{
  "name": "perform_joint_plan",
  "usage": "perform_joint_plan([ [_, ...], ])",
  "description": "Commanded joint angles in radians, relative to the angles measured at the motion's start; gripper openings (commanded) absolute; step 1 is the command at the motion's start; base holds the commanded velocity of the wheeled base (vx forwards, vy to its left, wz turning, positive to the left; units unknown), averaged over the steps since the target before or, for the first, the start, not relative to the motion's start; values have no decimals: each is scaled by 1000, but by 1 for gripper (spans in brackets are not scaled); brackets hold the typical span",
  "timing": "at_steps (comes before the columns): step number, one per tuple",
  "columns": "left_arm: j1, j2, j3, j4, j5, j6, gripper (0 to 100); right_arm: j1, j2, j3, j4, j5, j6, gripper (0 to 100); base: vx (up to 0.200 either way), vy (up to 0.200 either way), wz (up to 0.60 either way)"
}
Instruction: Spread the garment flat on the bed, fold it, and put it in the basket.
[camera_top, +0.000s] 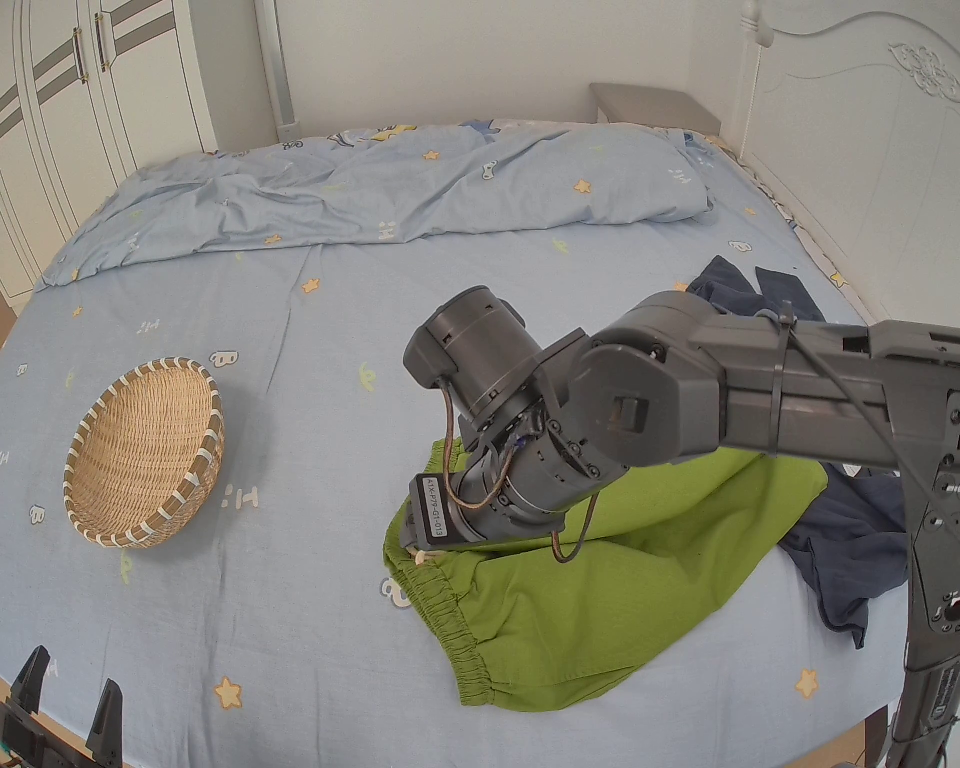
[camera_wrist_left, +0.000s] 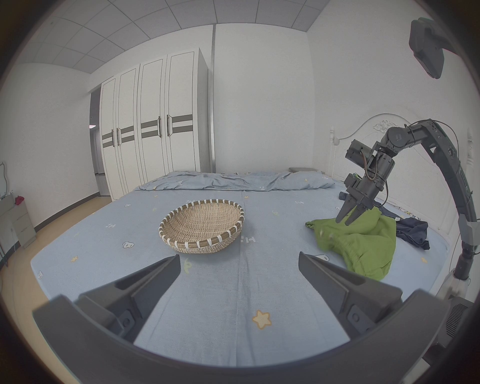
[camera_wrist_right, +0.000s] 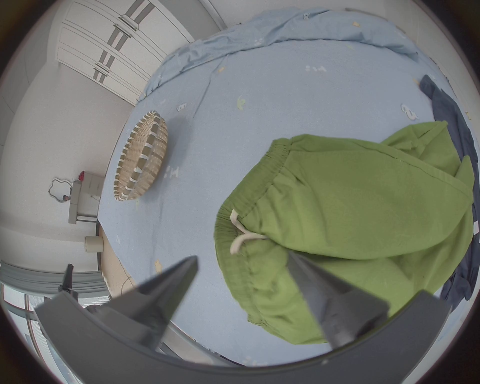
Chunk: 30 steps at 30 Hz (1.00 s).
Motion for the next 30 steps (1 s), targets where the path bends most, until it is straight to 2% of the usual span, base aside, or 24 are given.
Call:
perform_joint_plan([
  [1,0,-10,18,0,0,-1,100,-3,11,1,33,0,0,100,0,0,0],
  [6,0,-10,18,0,0,1,100,-20,3,1,54,5,4,100,0,0,0],
  [10,2,-10,18,-2,-1,7,100,-100,-103,1,158,19,32,100,0,0,0],
  [12,2,-9,18,-2,-4,13,100,-145,-158,1,186,45,40,100,0,0,0],
  [13,2,-7,18,-2,-9,18,100,-192,-216,1,188,86,40,100,0,0,0],
  [14,2,-7,18,-2,-10,18,100,-204,-238,1,186,98,41,100,0,0,0],
  [15,-1,-6,16,5,-17,18,100,-261,-316,1,166,140,40,100,0,0,0],
  [17,-4,-6,16,2,-18,18,100,-329,-404,5,97,187,37,100,0,0,0],
  [20,0,-9,16,2,-7,7,100,-428,-540,261,-69,289,27,100,0,0,0],
  [21,2,-12,18,0,-7,7,100,-439,-555,290,-89,301,27,100,0,0,0],
  [23,2,-10,16,-5,0,24,100,-522,-661,510,-265,407,23,100,0,0,0],
  [24,2,-10,16,-5,0,24,100,-522,-661,510,-265,407,23,100,0,0,0],
  [25,2,-10,18,-6,-1,41,100,-557,-701,603,-351,450,24,100,0,0,0],
  [26,2,-10,18,-6,-1,41,100,-557,-701,603,-351,450,24,100,0,0,0],
  [27,2,-10,18,-15,-9,90,100,-617,-752,744,-475,490,24,100,0,0,0],
  [30,3,-12,18,-17,-10,91,100,-672,-767,847,-570,502,20,100,0,0,0],
])
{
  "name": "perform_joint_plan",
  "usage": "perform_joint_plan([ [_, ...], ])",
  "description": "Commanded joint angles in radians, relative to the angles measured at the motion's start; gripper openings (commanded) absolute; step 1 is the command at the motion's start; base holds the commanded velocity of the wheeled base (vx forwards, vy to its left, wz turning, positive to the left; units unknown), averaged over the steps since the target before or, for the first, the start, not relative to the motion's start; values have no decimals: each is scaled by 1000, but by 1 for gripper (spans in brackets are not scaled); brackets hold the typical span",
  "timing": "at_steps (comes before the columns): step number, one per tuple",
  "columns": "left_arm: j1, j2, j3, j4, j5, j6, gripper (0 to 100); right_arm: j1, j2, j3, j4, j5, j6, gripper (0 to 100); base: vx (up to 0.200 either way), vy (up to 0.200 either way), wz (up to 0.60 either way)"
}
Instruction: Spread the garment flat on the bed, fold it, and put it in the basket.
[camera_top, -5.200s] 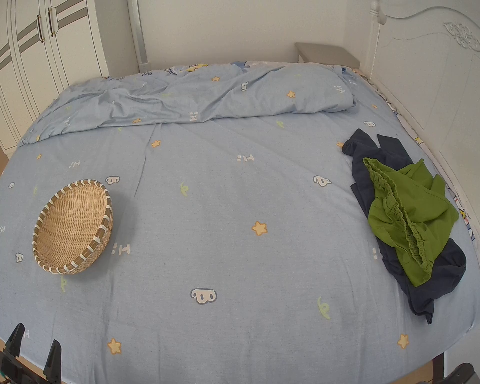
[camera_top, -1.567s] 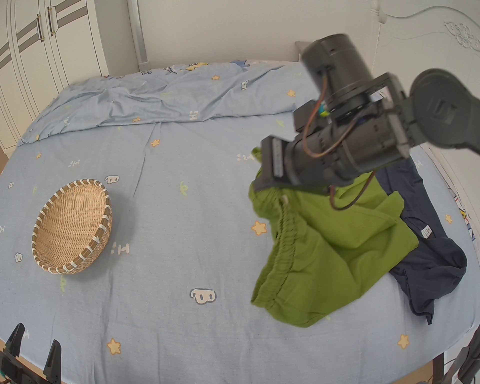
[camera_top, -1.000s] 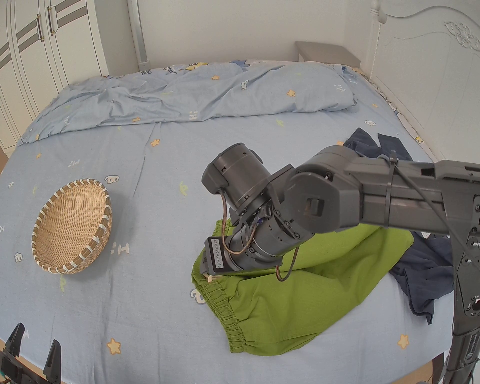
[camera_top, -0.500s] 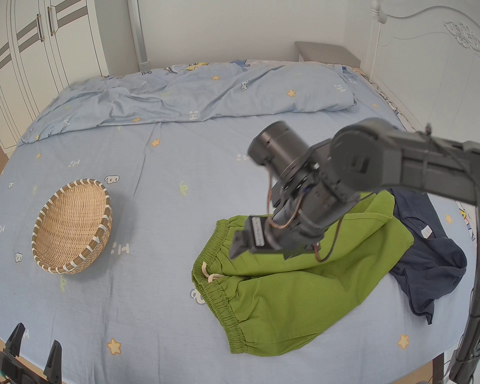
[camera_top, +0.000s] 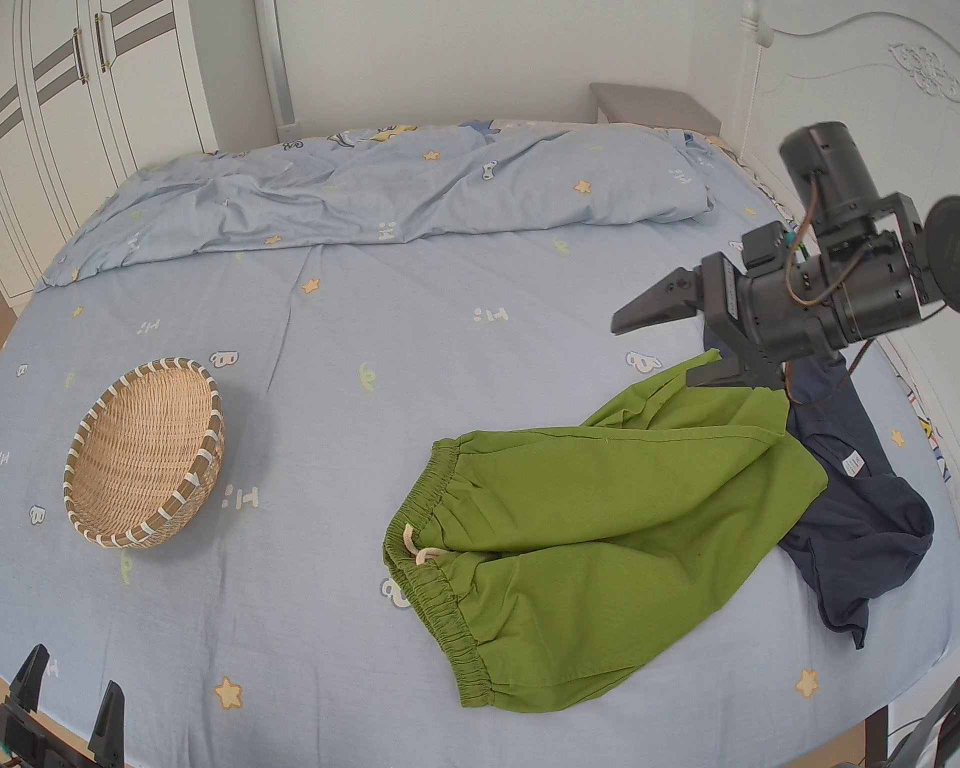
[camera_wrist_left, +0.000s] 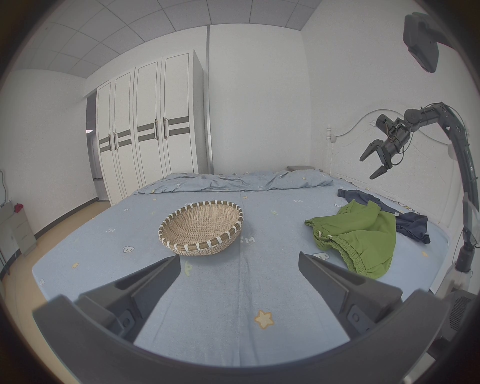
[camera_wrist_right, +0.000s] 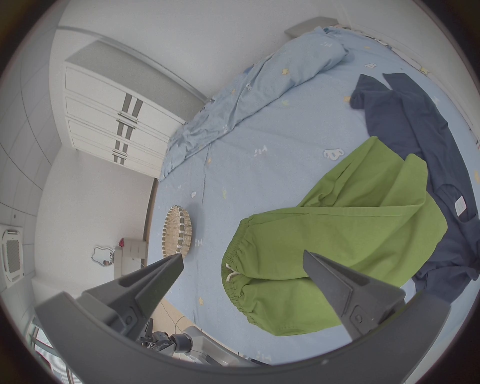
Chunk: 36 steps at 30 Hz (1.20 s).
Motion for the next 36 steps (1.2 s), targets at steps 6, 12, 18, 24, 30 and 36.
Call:
perform_joint_plan([
  [6,-41,146,-387,-57,15,-217,100,-283,-271,593,-516,181,-32,100,0,0,0],
  [12,-209,484,-496,103,-244,-332,100,-276,-274,670,-597,181,-39,100,0,0,0],
  [18,-292,835,-469,-107,-444,-607,100,-282,-276,679,-567,178,-43,100,0,0,0],
  [24,-378,1160,-314,-357,-646,-596,100,-286,-276,710,-565,178,-57,100,0,0,0],
  [30,-410,1528,-239,-594,-767,-401,100,-277,-273,754,-567,179,-166,100,0,0,0],
  [36,-436,1674,-298,-629,-775,-349,100,-269,-276,763,-568,178,-172,100,0,0,0],
])
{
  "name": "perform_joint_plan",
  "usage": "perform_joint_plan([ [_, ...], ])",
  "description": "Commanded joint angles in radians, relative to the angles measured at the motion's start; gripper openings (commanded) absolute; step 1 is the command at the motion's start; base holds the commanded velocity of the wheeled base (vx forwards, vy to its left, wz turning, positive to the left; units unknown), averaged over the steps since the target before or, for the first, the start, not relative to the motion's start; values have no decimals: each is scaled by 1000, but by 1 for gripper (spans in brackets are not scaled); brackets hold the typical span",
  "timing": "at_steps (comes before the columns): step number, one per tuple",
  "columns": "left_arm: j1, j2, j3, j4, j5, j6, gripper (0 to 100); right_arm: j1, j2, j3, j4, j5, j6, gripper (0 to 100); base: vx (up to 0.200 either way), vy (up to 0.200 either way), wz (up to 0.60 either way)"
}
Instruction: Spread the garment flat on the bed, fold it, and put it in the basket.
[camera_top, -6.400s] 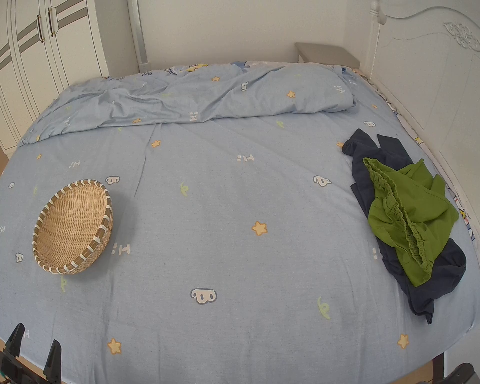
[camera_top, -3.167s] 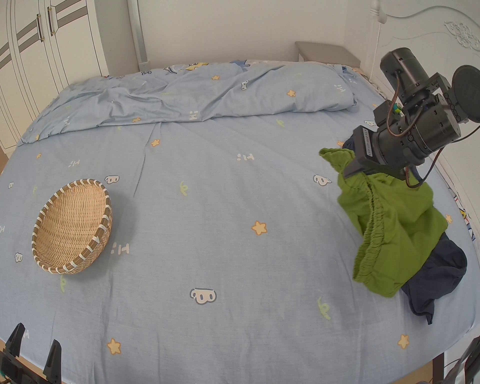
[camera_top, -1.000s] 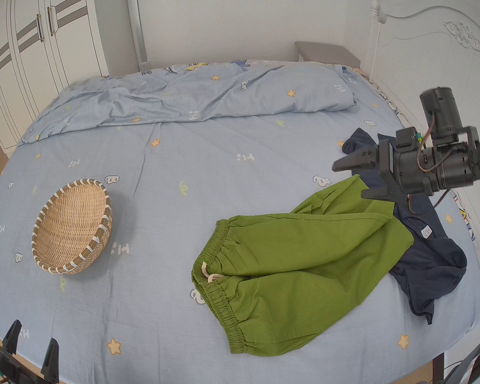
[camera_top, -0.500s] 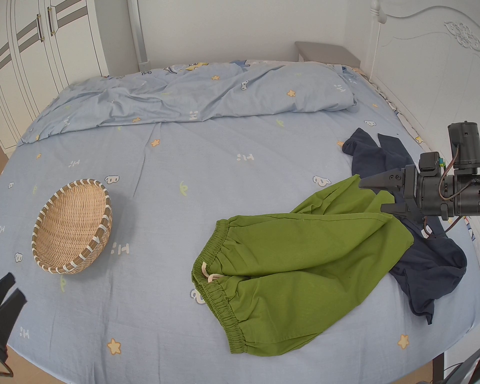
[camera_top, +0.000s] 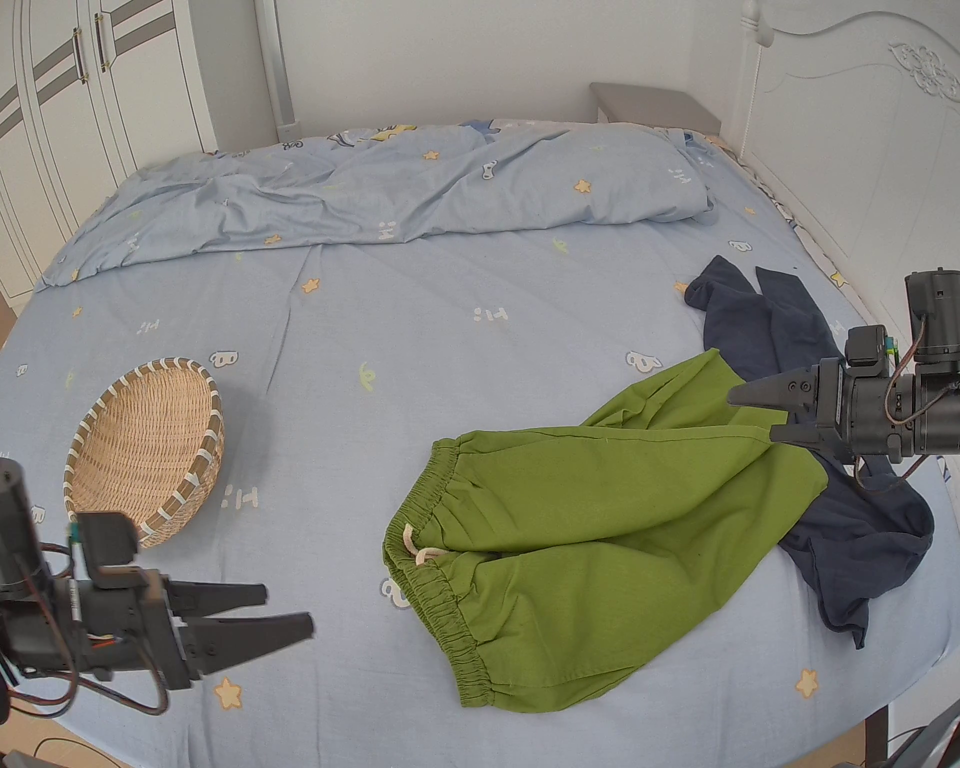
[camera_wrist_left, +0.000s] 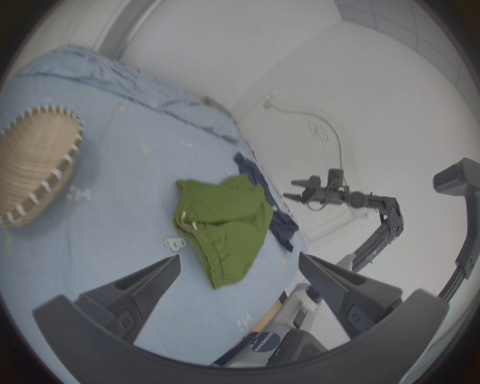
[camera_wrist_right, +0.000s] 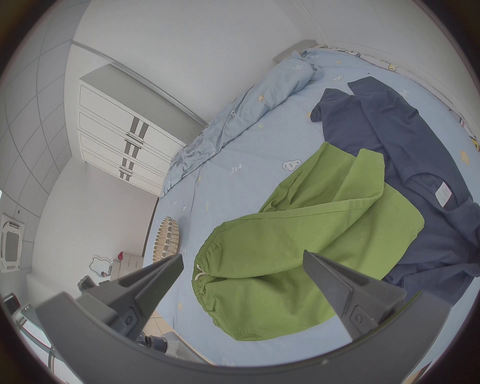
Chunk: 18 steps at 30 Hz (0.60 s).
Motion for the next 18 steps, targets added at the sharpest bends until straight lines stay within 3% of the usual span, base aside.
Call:
perform_joint_plan([
  [1,-117,580,17,-218,-181,69,100,-1,-14,69,-25,8,-66,100,0,0,0],
  [10,-175,733,-39,-220,-169,78,100,-1,-15,69,-28,3,-68,100,0,0,0],
  [18,-184,828,-42,-352,-167,65,100,-1,-15,69,-29,2,-68,100,0,0,0],
])
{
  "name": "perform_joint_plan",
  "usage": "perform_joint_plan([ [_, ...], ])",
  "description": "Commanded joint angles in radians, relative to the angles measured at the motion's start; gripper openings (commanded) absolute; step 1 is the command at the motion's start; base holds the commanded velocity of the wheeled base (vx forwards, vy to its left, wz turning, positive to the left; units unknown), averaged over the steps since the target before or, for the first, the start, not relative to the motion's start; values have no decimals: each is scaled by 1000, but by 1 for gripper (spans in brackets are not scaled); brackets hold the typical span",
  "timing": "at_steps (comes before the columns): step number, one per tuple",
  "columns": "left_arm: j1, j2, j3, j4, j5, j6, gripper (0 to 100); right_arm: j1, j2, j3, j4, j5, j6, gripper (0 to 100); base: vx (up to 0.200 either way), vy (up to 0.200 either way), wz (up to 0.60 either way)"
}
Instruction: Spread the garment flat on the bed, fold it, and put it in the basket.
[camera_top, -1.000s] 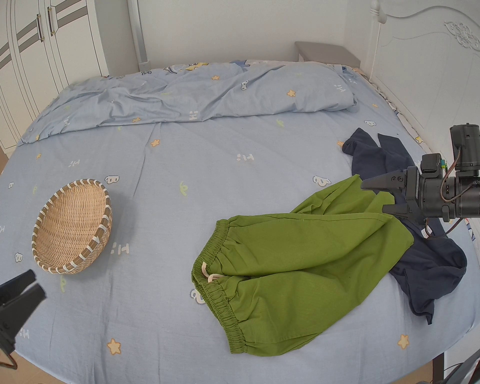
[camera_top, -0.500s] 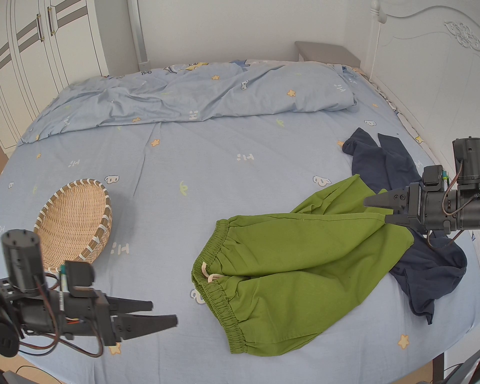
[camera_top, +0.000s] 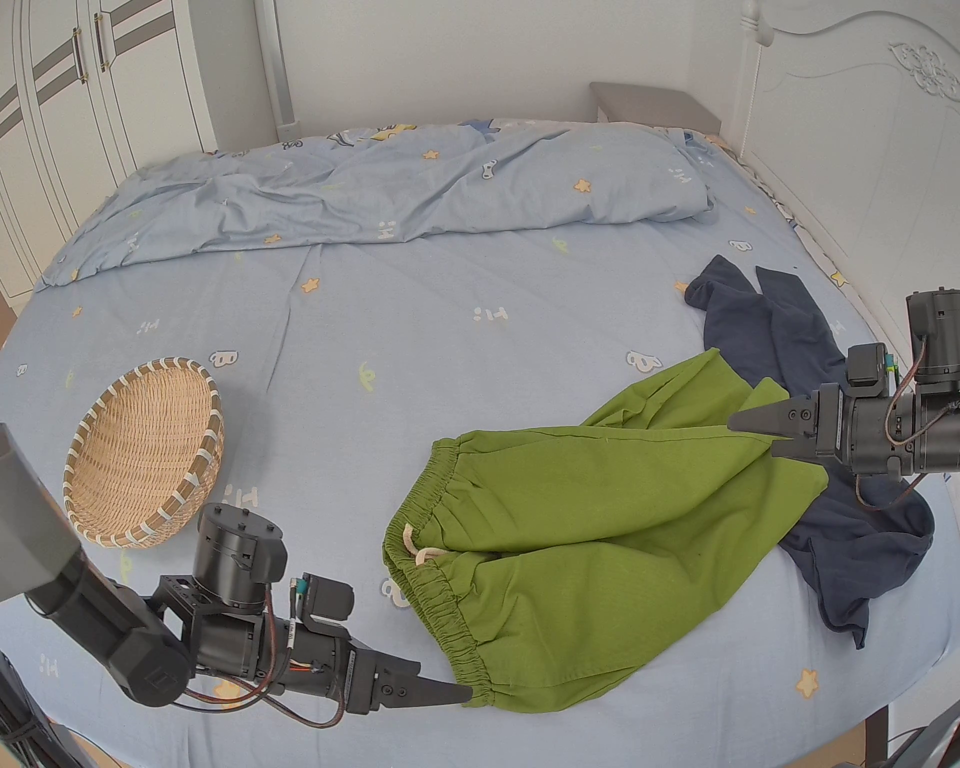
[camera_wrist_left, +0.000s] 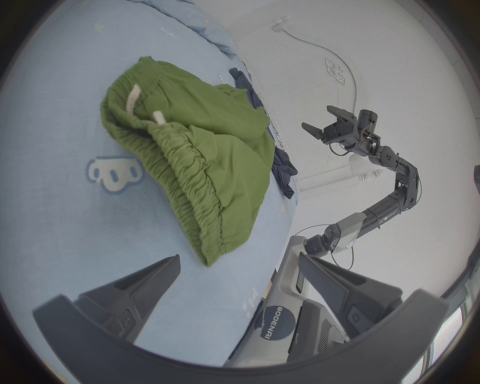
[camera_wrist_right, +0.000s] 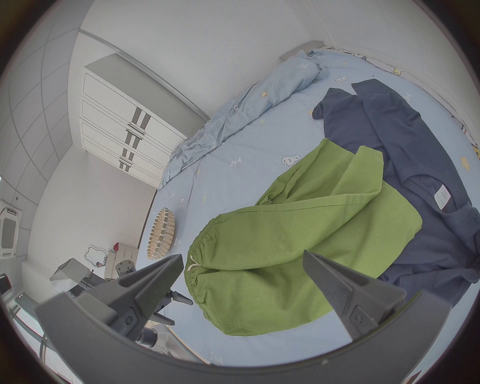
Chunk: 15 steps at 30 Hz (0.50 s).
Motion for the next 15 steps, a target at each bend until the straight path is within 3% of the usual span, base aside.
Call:
perform_joint_plan([
  [1,-19,109,-8,-61,-3,-31,100,0,-1,3,-1,0,-2,100,0,0,0],
  [6,-60,150,-31,-112,6,-126,100,0,-1,3,-1,0,-2,100,0,0,0],
  [15,-60,227,-41,-227,76,-134,100,2,-1,3,-1,0,-2,100,0,0,0],
])
